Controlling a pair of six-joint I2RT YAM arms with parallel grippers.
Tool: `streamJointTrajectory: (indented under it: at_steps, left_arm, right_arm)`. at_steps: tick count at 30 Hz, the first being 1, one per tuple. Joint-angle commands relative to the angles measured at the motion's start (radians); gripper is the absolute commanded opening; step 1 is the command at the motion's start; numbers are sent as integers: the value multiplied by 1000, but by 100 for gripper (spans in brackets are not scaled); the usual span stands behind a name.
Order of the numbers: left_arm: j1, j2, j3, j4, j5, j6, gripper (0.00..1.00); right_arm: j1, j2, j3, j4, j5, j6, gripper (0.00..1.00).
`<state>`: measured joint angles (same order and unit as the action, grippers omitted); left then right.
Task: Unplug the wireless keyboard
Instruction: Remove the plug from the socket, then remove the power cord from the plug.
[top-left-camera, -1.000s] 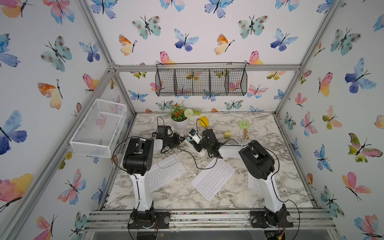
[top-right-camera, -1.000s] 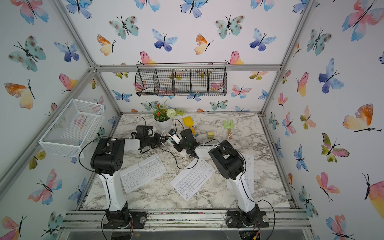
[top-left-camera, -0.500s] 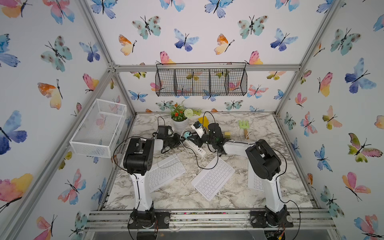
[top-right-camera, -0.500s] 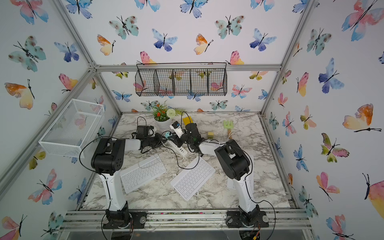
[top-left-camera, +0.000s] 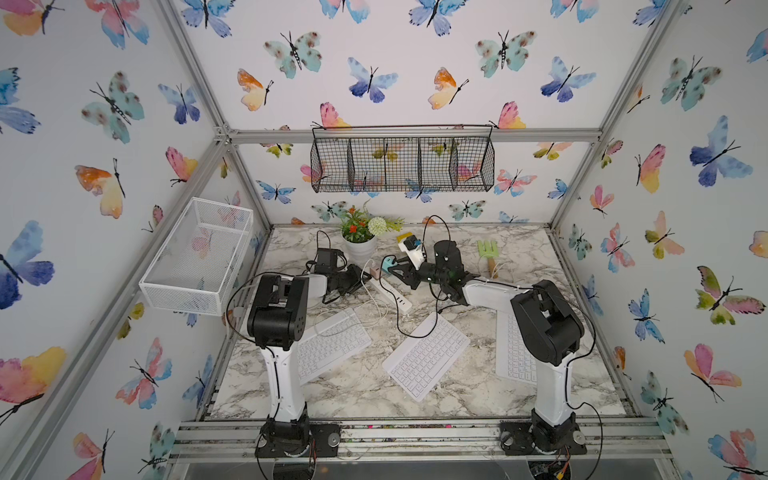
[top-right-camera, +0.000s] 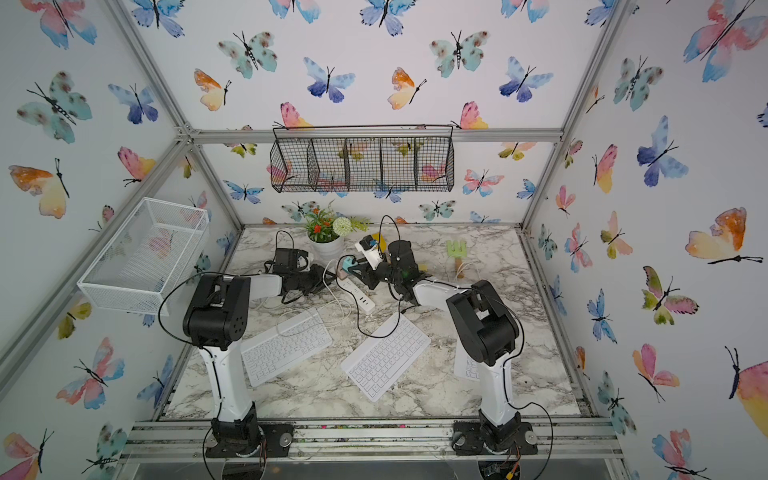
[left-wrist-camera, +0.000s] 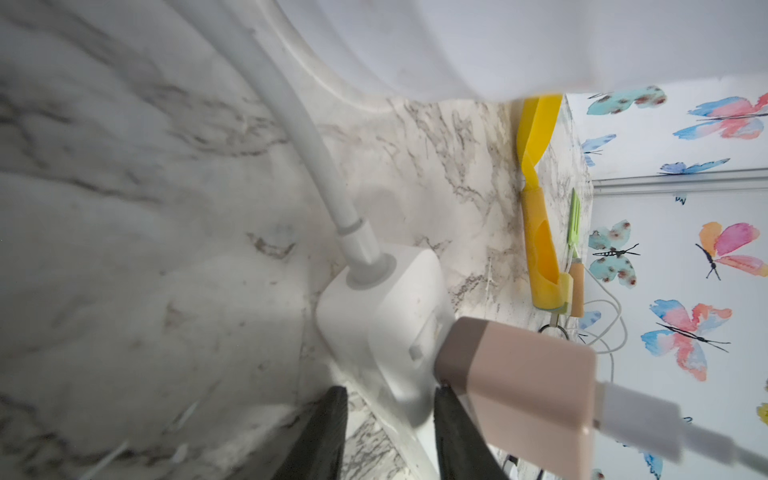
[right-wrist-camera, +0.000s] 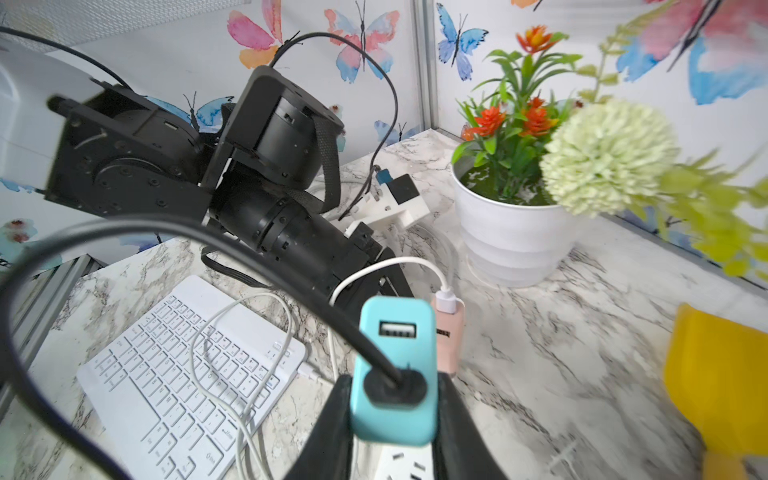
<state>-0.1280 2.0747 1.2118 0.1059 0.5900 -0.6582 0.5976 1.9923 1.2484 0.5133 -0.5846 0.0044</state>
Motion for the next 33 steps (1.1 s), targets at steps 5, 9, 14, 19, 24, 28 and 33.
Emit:
streamJointTrajectory:
  at_steps: [5,9,14,19,24,28,33]
  left_arm:
    - [38,-63,68,-195,-79,73,54]
    - [46,-111,108,-238,-68,98,59]
    - [45,-173,153,-312,-55,158,61]
    - [20,-232,154,-351,6,255,63]
    - [-51,-250,170,-399,68,412,63]
    - [-110,-252,162,-391,156,515,63]
    - [-168,-259,154,-358,299,640,63]
  right_arm:
    - [-65,-114,-133,-10,-59,-44,16]
    - [-83,-143,-186,-5,-50,-58,18]
    - [-113,-169,-259,55,-102,-52,20]
    - [-135,-192,-292,66,-188,-73,21]
    - [-165,-214,-320,61,-303,-139,23]
    - [-212,-221,-335,67,-437,-158,24]
    - [-241,-206,-286,-80,-549,-238,24]
